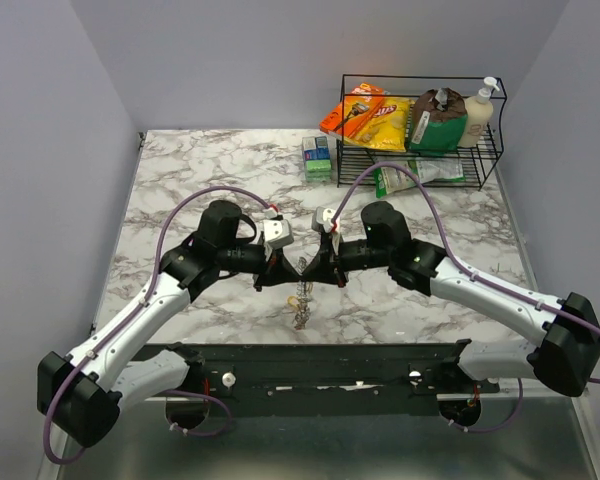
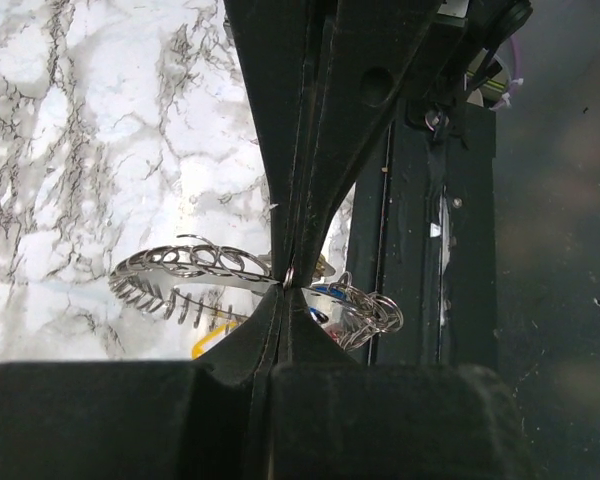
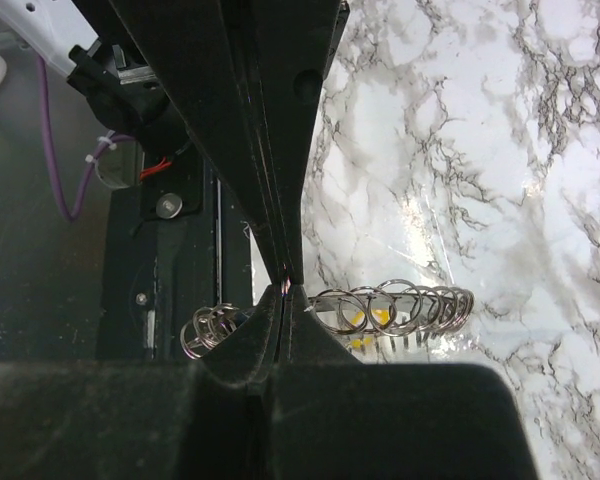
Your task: Put the keys on the keyring
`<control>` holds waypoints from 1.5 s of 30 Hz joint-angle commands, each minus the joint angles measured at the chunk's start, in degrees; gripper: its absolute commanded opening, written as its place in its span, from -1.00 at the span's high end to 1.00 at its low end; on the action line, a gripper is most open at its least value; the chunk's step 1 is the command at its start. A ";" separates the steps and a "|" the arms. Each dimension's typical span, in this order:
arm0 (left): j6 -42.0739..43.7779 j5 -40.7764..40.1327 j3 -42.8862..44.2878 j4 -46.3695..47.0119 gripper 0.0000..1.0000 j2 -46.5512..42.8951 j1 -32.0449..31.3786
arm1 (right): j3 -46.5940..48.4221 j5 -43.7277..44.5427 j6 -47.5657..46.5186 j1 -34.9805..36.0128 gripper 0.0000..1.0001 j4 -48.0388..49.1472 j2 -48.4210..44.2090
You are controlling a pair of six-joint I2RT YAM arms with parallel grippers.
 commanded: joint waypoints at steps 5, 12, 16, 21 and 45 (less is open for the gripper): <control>-8.21 -0.13 -3.74 16.18 1.00 -3.52 -1.08 | 1.56 -0.24 -0.05 0.51 0.99 0.74 0.33; -16.74 -4.18 -11.05 29.31 1.00 -8.80 -1.34 | 1.83 1.25 1.44 0.51 0.89 0.74 0.15; -16.75 -5.50 -12.10 29.58 1.00 -9.77 -1.35 | 2.09 2.31 2.76 0.42 0.60 0.75 -0.02; -16.31 -5.24 -12.89 30.10 1.00 -10.21 -1.34 | 2.62 3.27 3.46 0.42 0.09 1.01 -0.73; -16.48 -2.87 -16.15 35.38 1.00 -13.55 -1.34 | -4.06 -8.39 13.13 -9.25 -0.19 8.30 -10.05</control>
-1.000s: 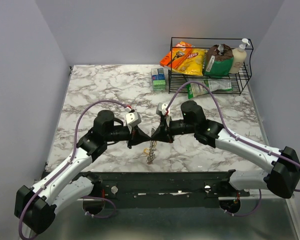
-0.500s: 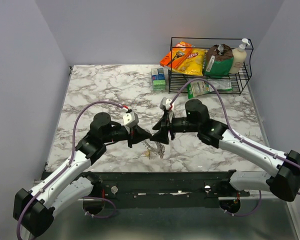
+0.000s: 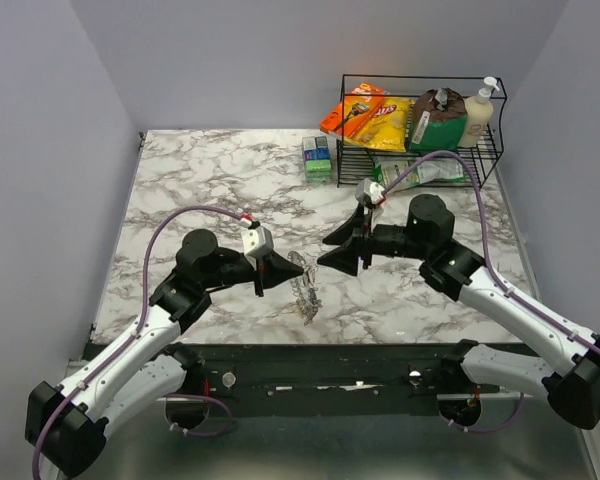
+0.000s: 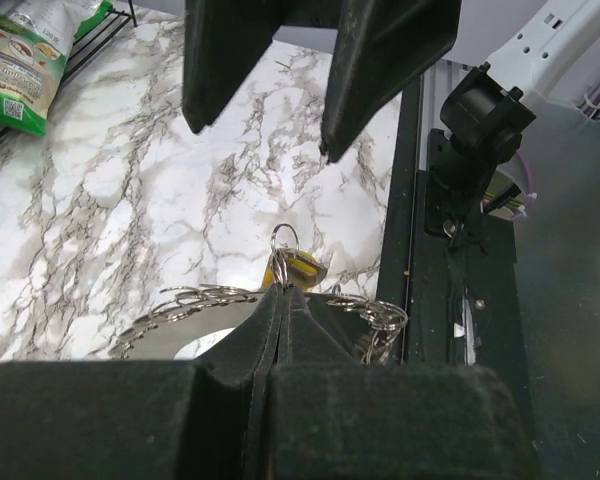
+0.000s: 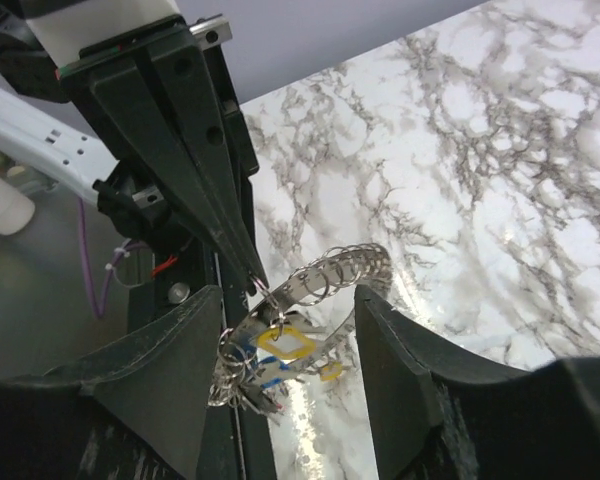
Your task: Put the keys on the keyring
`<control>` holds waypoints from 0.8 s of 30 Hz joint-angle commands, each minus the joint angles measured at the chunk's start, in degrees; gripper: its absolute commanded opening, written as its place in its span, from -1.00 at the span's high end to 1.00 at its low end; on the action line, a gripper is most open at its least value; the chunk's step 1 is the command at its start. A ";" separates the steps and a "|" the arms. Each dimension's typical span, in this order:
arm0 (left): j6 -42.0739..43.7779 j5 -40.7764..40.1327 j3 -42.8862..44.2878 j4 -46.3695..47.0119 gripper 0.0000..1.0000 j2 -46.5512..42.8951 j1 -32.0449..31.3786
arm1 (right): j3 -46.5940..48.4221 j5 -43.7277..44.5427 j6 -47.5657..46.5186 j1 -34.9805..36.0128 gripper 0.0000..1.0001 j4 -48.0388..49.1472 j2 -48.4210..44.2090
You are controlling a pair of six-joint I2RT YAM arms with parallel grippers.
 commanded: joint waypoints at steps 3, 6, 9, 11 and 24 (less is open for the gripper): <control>-0.83 2.21 -0.43 4.78 1.00 -1.90 -0.19 | -1.81 -11.43 0.59 -0.46 -0.03 1.75 2.02; -0.92 2.21 -0.43 4.69 1.00 -1.99 -0.19 | -2.08 -12.67 0.76 -0.46 0.03 1.75 2.90; -1.10 2.30 -0.43 4.78 1.00 -2.08 -0.27 | -2.16 -12.94 0.67 -0.55 0.05 1.66 3.96; -1.10 2.38 -0.52 4.86 1.00 -2.25 -0.27 | -2.17 -12.68 0.41 -0.55 0.13 1.66 4.49; -1.63 3.70 -0.43 5.92 1.00 -1.90 -0.19 | -2.78 -10.13 0.67 -0.55 0.57 1.66 6.33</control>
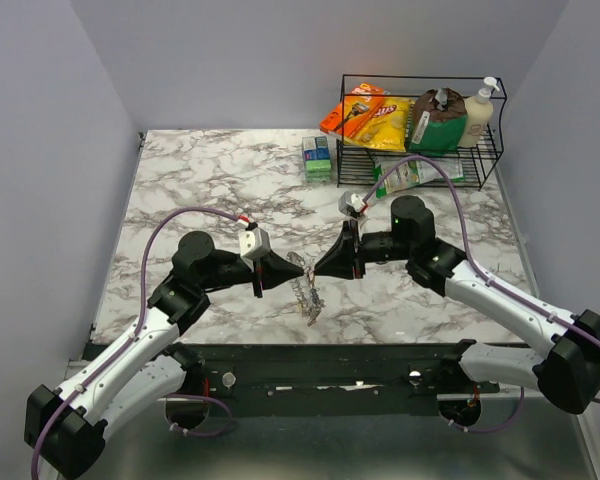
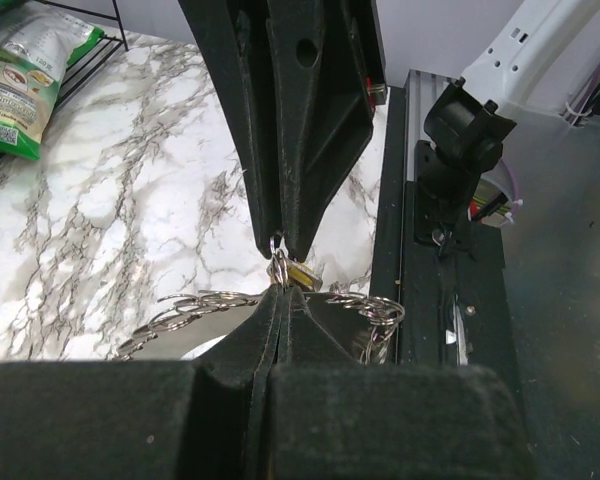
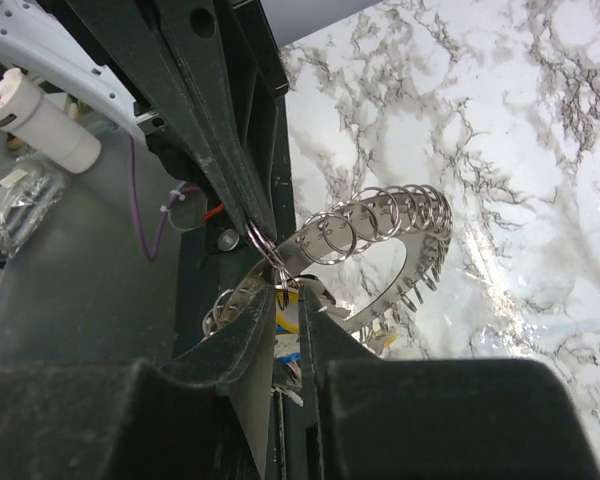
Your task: Put the keys on the keyring
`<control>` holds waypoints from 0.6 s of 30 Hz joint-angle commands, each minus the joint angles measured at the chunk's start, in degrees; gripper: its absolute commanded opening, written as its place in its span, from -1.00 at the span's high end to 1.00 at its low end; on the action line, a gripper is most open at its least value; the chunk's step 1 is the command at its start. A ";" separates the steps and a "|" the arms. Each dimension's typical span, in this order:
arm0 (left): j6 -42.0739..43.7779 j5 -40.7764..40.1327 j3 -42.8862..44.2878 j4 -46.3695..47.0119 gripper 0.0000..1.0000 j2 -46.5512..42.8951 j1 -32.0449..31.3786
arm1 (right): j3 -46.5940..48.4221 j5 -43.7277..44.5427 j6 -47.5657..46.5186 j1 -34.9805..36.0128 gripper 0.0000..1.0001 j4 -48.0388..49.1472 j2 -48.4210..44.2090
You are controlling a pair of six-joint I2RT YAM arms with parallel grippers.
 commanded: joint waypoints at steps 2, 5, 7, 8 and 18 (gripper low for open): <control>-0.51 2.48 0.00 3.84 1.00 -0.55 -0.27 | -0.62 0.39 0.33 -0.40 0.67 1.11 0.78; -0.51 2.48 0.01 3.84 1.00 -0.54 -0.19 | -0.70 0.47 0.32 -0.31 0.80 1.11 0.87; -0.51 2.48 0.01 3.93 1.00 -0.63 -0.19 | -0.97 0.39 0.41 -0.40 0.86 1.11 1.13; -0.51 2.48 0.01 4.11 1.00 -0.63 -0.19 | -1.06 0.21 0.33 -0.40 0.88 1.11 1.31; -0.77 3.45 0.18 4.90 1.00 -0.46 -0.19 | -1.14 -2.60 0.15 -0.40 0.94 1.20 4.30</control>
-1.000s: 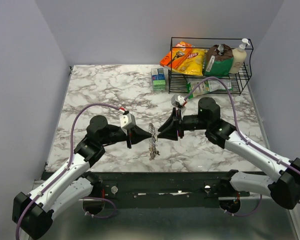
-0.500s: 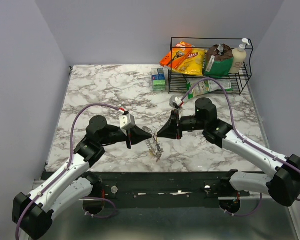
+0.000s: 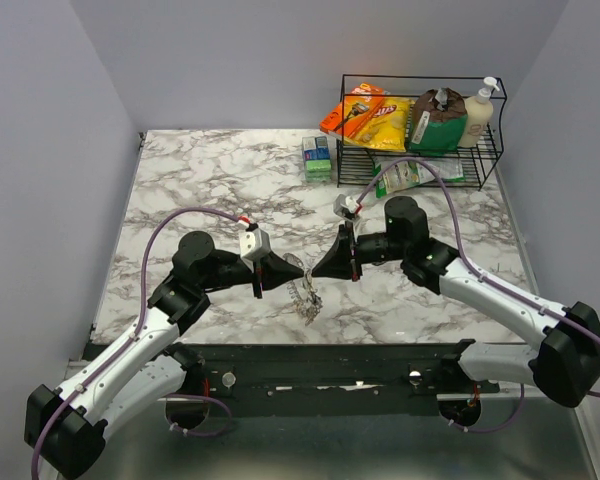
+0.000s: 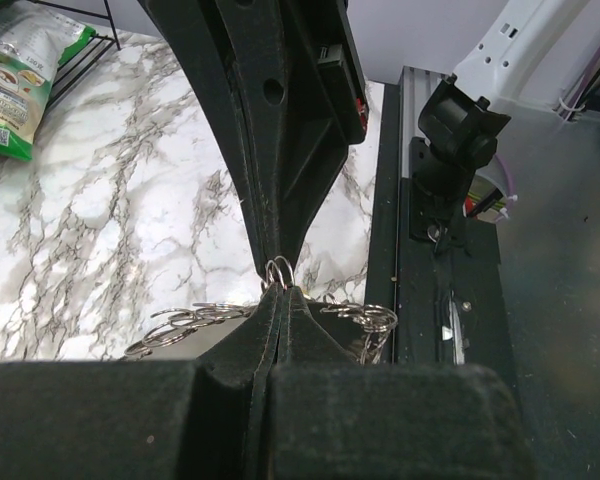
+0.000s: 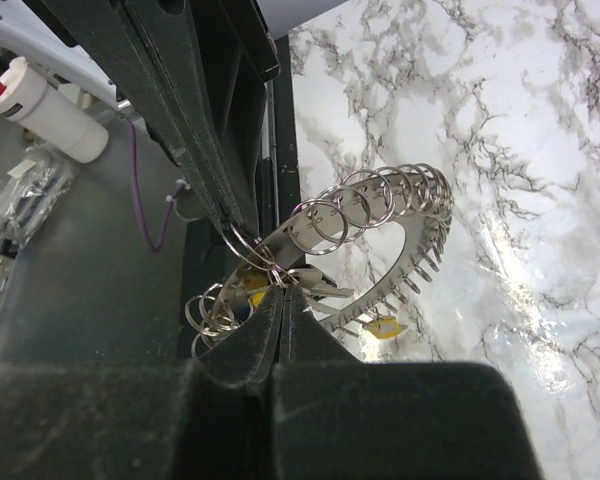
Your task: Put the keys on the keyring
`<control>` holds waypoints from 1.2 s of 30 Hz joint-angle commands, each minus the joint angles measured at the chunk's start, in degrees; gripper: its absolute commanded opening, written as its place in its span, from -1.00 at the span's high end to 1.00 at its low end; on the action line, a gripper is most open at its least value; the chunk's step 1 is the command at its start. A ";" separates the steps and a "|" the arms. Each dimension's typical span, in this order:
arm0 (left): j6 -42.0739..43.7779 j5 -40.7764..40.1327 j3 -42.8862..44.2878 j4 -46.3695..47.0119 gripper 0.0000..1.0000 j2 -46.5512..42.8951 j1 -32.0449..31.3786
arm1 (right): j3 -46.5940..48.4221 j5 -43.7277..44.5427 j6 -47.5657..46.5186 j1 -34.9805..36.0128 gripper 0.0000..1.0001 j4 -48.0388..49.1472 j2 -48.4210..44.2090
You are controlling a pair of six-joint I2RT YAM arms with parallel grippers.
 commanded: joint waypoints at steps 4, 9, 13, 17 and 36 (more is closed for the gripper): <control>-0.78 2.81 0.09 4.70 1.00 -0.30 -0.19 | -0.47 -1.66 -0.03 -0.40 0.94 0.35 2.22; -0.42 2.82 0.00 3.91 1.00 -0.04 -0.36 | -0.46 -1.14 0.06 -0.40 0.93 0.70 1.79; -0.25 2.55 -0.08 3.30 1.00 0.14 -0.45 | -0.29 -0.96 0.15 -0.40 0.92 0.88 1.61; 0.01 2.11 -0.08 2.77 1.00 0.14 -0.63 | -0.38 -0.96 0.41 -0.40 0.87 1.23 1.70; 1.51 -5.80 1.24 -1.01 1.00 2.94 -0.89 | -5.74 8.70 -0.90 -0.66 -0.66 0.96 -5.94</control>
